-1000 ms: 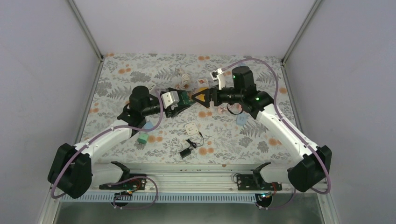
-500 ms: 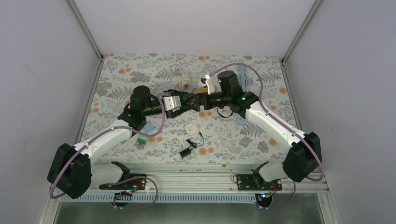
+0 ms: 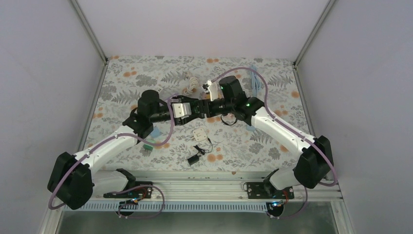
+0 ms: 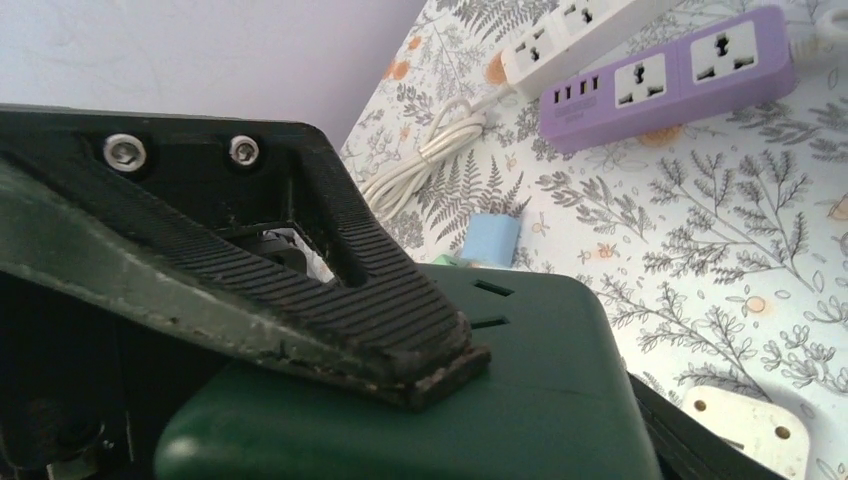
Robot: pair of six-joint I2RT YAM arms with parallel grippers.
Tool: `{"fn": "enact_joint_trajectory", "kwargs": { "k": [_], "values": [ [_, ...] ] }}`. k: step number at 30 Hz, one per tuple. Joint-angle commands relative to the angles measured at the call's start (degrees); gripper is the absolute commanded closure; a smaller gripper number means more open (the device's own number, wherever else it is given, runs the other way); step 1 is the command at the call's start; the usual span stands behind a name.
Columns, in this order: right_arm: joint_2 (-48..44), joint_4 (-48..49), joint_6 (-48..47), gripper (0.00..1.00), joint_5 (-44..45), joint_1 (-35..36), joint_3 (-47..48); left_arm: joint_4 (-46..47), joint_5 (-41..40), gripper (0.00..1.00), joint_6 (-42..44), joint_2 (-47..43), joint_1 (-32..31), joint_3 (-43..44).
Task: Insert the plug
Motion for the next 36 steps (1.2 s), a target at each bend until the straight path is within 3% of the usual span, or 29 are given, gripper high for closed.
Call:
{"fn": "enact_joint_trajectory", "kwargs": {
  "k": [1,3,4,5,13,16,19,22,26,36],
  "values": [
    [-2.3,1.0,2.8,0.45,6.3,-0.1,0.2,2.0,1.2,0.39,3.0,-3.5,-0.7,0.8],
    [-3.1,1.1,3.1,0.56,7.2,-0.2,0.0,3.1,0.1,0.22,2.6,-4.3,-0.7,-0.2],
    [-3.5,1.1,3.1,0.60,7.7,-0.2,0.1,3.9,-0.7,0.06,2.2,-4.8,-0.7,-0.8],
    [-4.1,1.1,2.8,0.62,8.0,-0.2,0.1,4.9,-1.5,0.01,1.5,-5.3,-0.7,-1.3],
    [-6.6,-2.8,-1.2,0.62,17.2,-3.9,-0.1,10.8,-15.2,0.00,-8.2,-11.7,-0.7,-3.7],
    [-7.0,-5.7,-2.5,0.62,20.5,-6.1,-0.3,9.0,-27.7,0.00,-17.9,-15.7,-0.7,-2.3],
    [-8.0,-8.9,-3.3,0.61,25.4,-8.5,-0.5,-3.3,-47.5,0.00,-34.3,-18.8,0.1,2.9],
    [-9.2,-12.1,-4.1,0.60,29.6,-10.8,-1.1,-20.7,-58.7,0.00,-44.2,-19.0,2.9,9.2],
    [-9.4,-16.8,-3.5,0.59,32.8,-15.2,-2.1,-29.4,-61.7,0.00,-45.8,-21.3,5.5,9.1],
    [-10.7,-20.9,-2.3,0.58,39.4,-22.8,-10.4,-27.9,-56.8,0.00,-43.3,-28.2,5.6,4.2]
  ]
}}
